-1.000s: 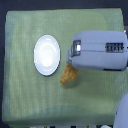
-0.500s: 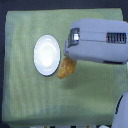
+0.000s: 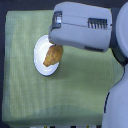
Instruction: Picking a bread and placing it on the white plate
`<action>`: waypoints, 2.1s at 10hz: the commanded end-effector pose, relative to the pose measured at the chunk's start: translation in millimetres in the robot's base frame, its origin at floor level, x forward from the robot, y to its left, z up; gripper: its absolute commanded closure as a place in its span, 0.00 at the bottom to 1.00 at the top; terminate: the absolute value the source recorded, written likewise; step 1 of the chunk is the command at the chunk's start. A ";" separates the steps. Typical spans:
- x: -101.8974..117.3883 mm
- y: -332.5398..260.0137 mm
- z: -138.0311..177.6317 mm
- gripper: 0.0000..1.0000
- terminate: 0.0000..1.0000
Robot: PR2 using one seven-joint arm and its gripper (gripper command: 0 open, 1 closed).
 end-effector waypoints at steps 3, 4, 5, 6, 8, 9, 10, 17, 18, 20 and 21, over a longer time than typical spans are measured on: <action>39.1 76.8 -37.0 1.00 0.00; 39.1 84.5 -38.0 1.00 0.00; 36.6 97.5 -41.4 1.00 0.00; 35.0 101.4 -42.4 1.00 0.00; 31.7 100.7 -44.2 1.00 0.00; 32.2 97.2 -45.5 1.00 0.00; 32.2 94.2 -47.1 1.00 0.00; 33.8 91.6 -54.1 0.00 0.00; 34.3 90.7 -53.8 0.00 0.00; 32.2 92.1 -54.0 0.00 0.00; 31.8 91.8 -53.6 0.00 0.00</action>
